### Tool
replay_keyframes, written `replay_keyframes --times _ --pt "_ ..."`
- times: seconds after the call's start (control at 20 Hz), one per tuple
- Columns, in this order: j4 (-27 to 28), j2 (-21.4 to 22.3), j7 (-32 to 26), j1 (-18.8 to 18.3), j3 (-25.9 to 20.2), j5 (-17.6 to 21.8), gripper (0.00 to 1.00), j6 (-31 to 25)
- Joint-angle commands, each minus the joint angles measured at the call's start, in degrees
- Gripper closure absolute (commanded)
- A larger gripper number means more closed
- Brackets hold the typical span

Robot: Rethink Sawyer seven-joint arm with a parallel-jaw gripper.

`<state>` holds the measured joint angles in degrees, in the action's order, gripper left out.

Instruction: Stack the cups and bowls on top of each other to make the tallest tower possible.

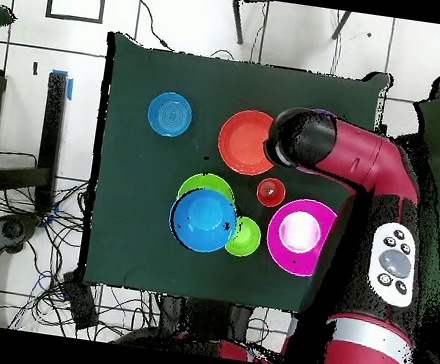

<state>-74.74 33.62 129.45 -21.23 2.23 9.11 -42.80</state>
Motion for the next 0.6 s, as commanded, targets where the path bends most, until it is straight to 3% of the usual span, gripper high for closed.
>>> replay_keyframes --times 0.05,0.2,0.45,0.6 --pt "-2.06 -3.22 -8.82 0.06 -6.29 4.52 0.0 1.8" --pt "-0.32 -4.38 -10.34 -0.54 -7.8 4.71 0.0 3.37" --pt "10.16 -10.02 -14.98 -0.91 -10.26 6.43 0.0 2.92" --pt "14.11 -12.29 -14.62 -0.52 -9.92 6.87 0.0 2.24"
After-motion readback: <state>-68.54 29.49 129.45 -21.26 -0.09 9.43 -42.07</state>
